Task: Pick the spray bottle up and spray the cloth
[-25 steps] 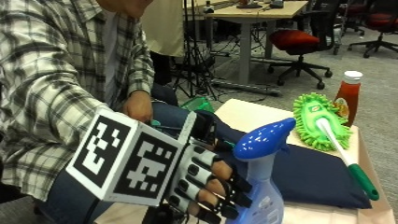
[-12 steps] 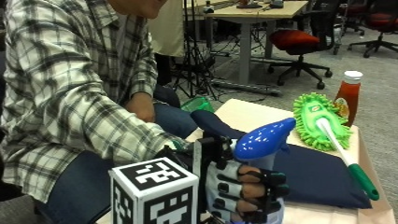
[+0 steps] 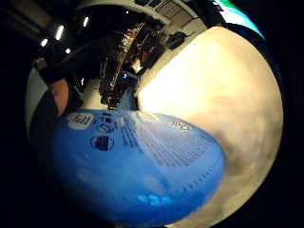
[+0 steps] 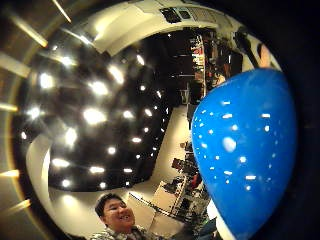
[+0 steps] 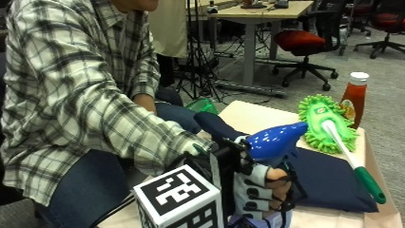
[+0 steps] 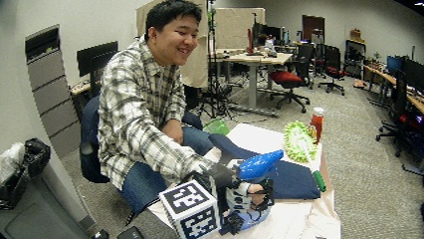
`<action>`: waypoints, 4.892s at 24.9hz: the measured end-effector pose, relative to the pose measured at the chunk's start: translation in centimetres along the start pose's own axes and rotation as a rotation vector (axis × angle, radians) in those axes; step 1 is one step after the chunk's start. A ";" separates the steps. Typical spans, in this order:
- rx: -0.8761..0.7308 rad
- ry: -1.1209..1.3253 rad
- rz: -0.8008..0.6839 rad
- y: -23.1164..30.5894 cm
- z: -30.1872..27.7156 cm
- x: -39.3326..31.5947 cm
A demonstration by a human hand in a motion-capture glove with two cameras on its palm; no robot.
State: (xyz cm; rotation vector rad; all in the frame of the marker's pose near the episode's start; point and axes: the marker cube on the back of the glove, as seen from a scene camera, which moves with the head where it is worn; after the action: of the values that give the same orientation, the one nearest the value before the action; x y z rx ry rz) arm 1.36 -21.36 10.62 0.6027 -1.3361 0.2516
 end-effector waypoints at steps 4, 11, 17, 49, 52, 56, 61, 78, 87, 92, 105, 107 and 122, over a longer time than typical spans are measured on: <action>0.043 -0.010 0.003 -0.5 0.1 0.1; 0.079 -0.007 0.016 -0.7 0.0 0.0; 0.027 0.044 -0.034 -0.1 -0.2 -1.6; -0.508 0.976 -0.459 10.8 7.0 -11.7; -0.567 1.086 -0.502 11.8 7.4 -10.8; -0.618 1.153 -0.527 13.1 7.6 -9.5; -0.673 1.241 -0.595 14.3 7.1 -9.3; -0.608 1.117 -0.518 14.6 7.1 -9.7; -0.555 0.498 -0.313 14.7 7.5 -11.3; -0.541 0.284 -0.303 15.2 8.4 -12.6; -0.728 -0.167 -0.182 18.2 16.0 -13.4; -0.761 -0.133 -0.201 18.8 17.8 -13.0; -0.894 -0.250 -0.116 24.9 26.1 -8.5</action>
State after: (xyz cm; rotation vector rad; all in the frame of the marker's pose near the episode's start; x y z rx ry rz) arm -34.92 -13.63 11.91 -0.0541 -1.4774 -0.5197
